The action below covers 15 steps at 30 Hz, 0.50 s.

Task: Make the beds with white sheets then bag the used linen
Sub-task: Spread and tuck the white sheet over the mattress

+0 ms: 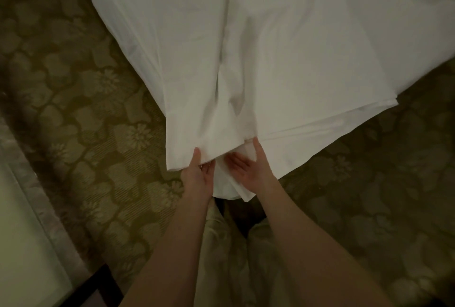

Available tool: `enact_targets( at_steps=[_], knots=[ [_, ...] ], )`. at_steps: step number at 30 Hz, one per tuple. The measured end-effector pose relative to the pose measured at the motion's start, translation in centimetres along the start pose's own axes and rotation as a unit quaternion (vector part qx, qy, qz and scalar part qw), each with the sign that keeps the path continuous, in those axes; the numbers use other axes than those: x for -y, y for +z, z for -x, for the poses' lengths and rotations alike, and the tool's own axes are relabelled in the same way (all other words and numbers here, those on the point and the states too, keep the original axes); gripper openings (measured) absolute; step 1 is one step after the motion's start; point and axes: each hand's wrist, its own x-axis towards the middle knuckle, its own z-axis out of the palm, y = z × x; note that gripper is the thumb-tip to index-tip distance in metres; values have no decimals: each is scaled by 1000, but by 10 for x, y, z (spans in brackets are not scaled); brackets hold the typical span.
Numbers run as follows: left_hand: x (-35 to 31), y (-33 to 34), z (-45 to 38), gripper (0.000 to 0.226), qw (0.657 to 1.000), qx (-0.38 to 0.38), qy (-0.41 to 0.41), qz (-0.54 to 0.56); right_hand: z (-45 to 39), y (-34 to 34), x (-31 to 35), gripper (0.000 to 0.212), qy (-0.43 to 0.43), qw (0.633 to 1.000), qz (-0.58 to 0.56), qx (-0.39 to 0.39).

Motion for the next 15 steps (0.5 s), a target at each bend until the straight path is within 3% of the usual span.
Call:
enact_targets(
  at_steps=[2,6,11,15],
  knots=[
    [0,2,-2,39,1000,2,13,13,-4,10,-5,52,-16,998,-47,45],
    [-13,0,-2,9,1000,22,14,12,-5,35,0,45,-117,983,-136,40],
    [-28,-16,-7,38,999,15,42,-16,-9,50,20,53,-170,981,-78,46],
    [-20,-20,-6,28,998,20,58,-31,-12,38,56,45,-198,974,-112,-12]
  ],
)
